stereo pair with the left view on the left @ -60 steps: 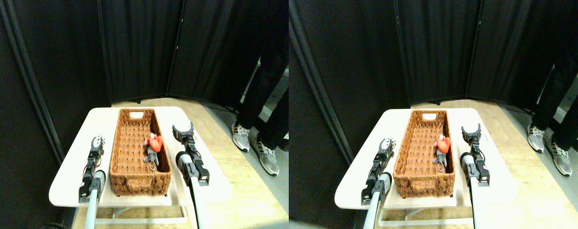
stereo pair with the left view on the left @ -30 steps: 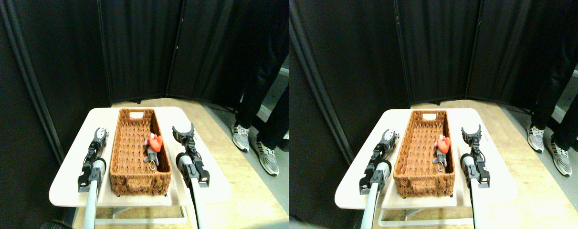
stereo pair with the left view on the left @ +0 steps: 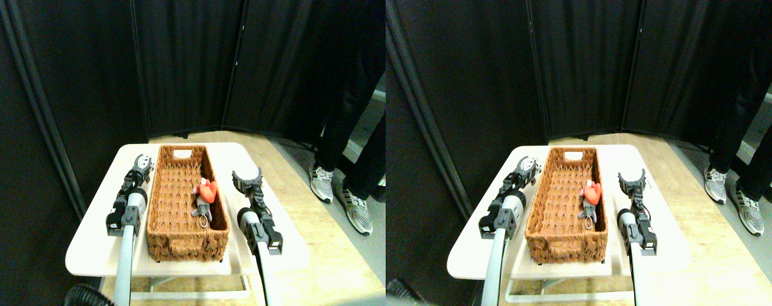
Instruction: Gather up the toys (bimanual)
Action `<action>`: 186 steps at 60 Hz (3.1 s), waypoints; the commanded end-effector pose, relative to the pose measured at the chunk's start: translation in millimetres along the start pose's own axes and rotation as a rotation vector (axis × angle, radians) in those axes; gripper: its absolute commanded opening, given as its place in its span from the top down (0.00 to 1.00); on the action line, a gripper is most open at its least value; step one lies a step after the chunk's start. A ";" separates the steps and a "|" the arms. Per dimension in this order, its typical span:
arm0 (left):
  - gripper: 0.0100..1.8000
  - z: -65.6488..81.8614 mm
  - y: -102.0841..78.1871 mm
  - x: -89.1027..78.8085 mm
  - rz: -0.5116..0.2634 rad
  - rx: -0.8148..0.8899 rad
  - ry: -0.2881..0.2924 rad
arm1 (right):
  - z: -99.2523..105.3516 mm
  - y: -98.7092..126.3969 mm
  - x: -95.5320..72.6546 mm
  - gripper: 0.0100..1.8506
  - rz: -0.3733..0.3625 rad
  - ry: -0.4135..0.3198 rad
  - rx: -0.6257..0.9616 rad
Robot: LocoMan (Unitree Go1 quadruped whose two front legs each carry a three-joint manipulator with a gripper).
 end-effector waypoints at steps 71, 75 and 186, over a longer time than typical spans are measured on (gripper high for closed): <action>0.52 -61.5 -55.5 0.3 -0.010 -0.210 0.254 | 2.3 8.1 -1.2 0.69 0.057 -0.007 0.014; 0.56 -61.0 -55.6 0.0 -0.018 -0.209 0.243 | 1.8 8.5 -1.8 0.68 0.059 0.000 0.010; 0.90 48.6 68.8 -32.8 0.049 0.224 -0.156 | 5.4 -24.6 16.1 0.61 -0.121 0.199 0.135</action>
